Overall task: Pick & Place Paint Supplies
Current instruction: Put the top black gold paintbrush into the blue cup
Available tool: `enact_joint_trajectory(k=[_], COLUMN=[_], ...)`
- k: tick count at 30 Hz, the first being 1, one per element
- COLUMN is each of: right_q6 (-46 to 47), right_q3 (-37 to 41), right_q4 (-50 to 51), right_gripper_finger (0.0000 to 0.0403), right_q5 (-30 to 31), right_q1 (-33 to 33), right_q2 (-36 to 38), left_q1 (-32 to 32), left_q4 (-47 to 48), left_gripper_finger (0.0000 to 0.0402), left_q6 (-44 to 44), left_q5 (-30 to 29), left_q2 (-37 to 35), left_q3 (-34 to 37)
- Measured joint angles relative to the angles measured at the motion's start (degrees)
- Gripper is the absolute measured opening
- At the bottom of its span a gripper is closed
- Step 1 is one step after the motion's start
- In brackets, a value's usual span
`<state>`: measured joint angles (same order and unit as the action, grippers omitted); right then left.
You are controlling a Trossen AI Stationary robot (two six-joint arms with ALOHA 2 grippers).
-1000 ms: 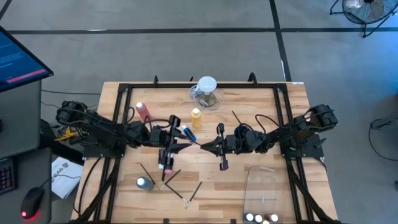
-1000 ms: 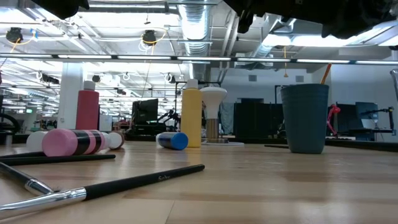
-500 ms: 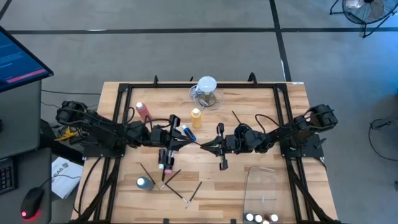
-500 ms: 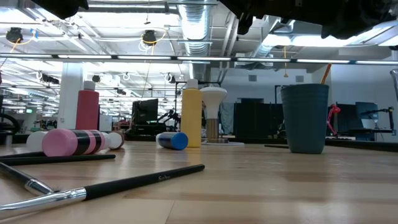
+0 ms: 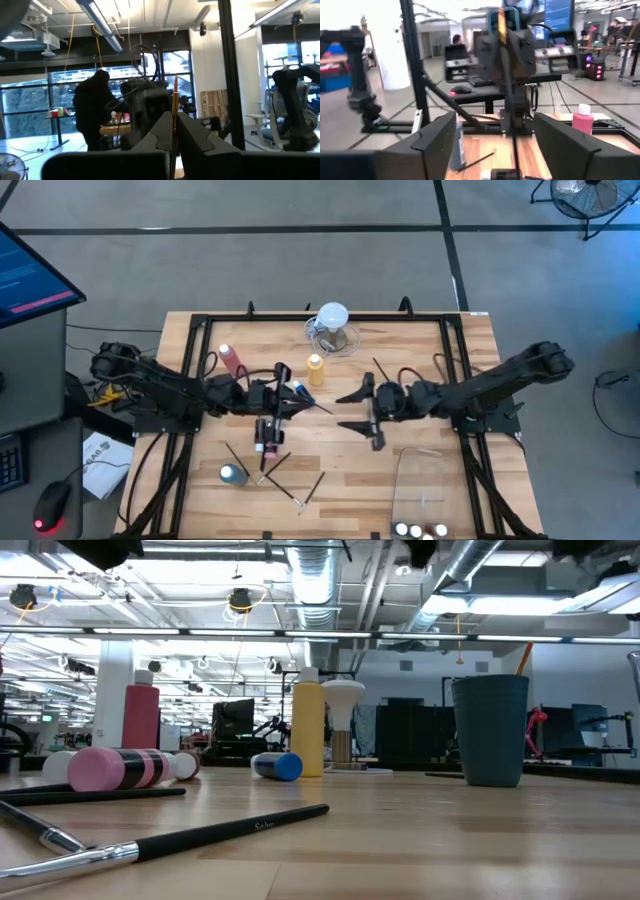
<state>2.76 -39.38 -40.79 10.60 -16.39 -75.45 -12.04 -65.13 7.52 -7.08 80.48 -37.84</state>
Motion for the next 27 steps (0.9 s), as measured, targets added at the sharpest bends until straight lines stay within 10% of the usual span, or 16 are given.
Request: enact_joint_trajectory(k=[9,19,27], right_q6=[-4.8,12.0,25.3], right_q3=[0.0,0.0,0.0], right_q4=[26.5,48.0,59.7], right_gripper_finger=[0.0271,0.0271,0.0272], right_q5=[1.4,38.5,46.0], right_q1=[-12.7,-26.5,-30.1], right_q2=[16.9,23.1,25.0], left_q1=[5.3,12.7,14.2], left_q4=[0.6,1.5,4.3], left_gripper_finger=[0.0001,0.0001,0.0001], left_q6=[-2.0,-7.1,-7.8], left_q5=[1.5,12.7,16.3], left_q2=[15.7,28.6,36.7], left_q3=[-10.8,-25.2,-32.8])
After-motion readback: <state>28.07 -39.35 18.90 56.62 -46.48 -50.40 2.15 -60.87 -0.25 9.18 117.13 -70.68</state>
